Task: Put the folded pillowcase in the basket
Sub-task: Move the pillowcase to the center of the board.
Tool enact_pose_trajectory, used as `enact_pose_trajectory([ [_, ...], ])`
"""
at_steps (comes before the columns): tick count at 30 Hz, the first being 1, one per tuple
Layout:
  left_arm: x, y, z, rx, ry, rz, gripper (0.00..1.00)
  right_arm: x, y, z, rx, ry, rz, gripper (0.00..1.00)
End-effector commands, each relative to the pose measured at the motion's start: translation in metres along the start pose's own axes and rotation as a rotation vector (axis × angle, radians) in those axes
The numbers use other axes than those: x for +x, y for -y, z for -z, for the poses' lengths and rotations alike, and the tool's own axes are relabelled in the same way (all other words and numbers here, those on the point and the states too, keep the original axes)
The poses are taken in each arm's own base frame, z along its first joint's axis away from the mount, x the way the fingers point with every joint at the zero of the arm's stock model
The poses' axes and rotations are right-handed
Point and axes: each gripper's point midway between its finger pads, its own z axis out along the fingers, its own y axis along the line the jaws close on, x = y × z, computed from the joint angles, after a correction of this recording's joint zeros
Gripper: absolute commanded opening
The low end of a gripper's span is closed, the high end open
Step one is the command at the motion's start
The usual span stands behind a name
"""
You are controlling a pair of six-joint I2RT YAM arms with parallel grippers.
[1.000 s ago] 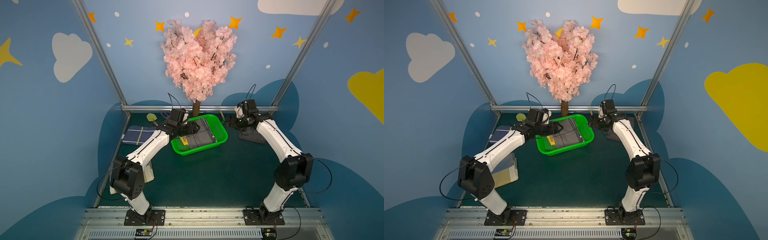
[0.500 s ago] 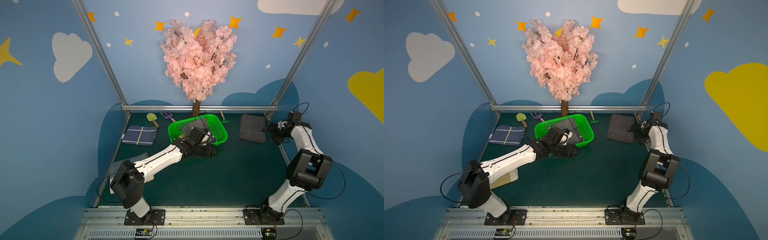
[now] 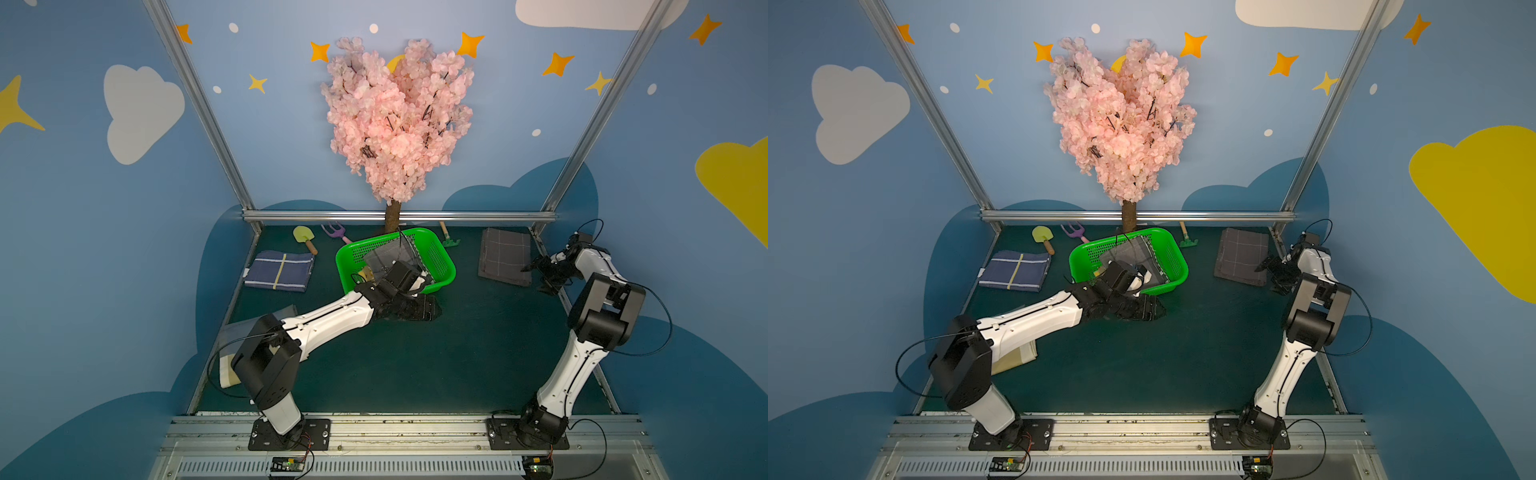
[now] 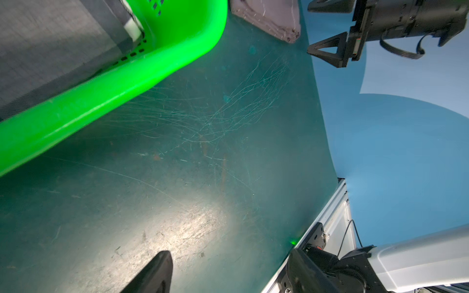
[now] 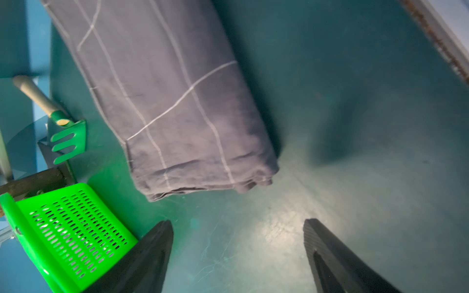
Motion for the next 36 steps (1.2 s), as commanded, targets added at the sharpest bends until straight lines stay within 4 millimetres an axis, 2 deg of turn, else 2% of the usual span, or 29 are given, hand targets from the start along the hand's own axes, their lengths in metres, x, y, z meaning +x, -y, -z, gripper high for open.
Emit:
enact_pose_trajectory([
  [1,-0.001,0.005,-0.008,0.020,-0.022,-0.008,0.75,-0.013,0.008,-0.003,0.001,0.025,0.021,0.86],
  [5,-0.002,0.006,-0.018,0.032,-0.047,-0.001,0.74,-0.018,0.013,-0.014,-0.010,0.010,0.032,0.86],
  [11,-0.006,0.006,-0.025,0.026,-0.051,0.004,0.74,-0.025,0.011,-0.027,-0.043,0.002,0.045,0.85],
  [23,-0.008,0.003,-0.029,-0.001,-0.059,-0.001,0.74,-0.023,-0.009,-0.056,-0.084,-0.038,0.094,0.83],
  [26,-0.009,0.003,-0.030,-0.008,-0.063,-0.004,0.74,-0.020,-0.014,-0.061,-0.091,-0.045,0.103,0.79],
  [28,-0.010,0.004,-0.029,-0.007,-0.059,-0.007,0.74,-0.019,-0.019,-0.063,-0.100,-0.049,0.111,0.75],
  [31,-0.011,0.002,-0.030,-0.011,-0.058,-0.007,0.74,-0.014,-0.025,-0.068,-0.103,-0.060,0.127,0.62],
  [36,-0.013,0.004,-0.029,-0.006,-0.052,0.000,0.75,-0.008,-0.023,-0.071,-0.086,-0.070,0.109,0.18],
])
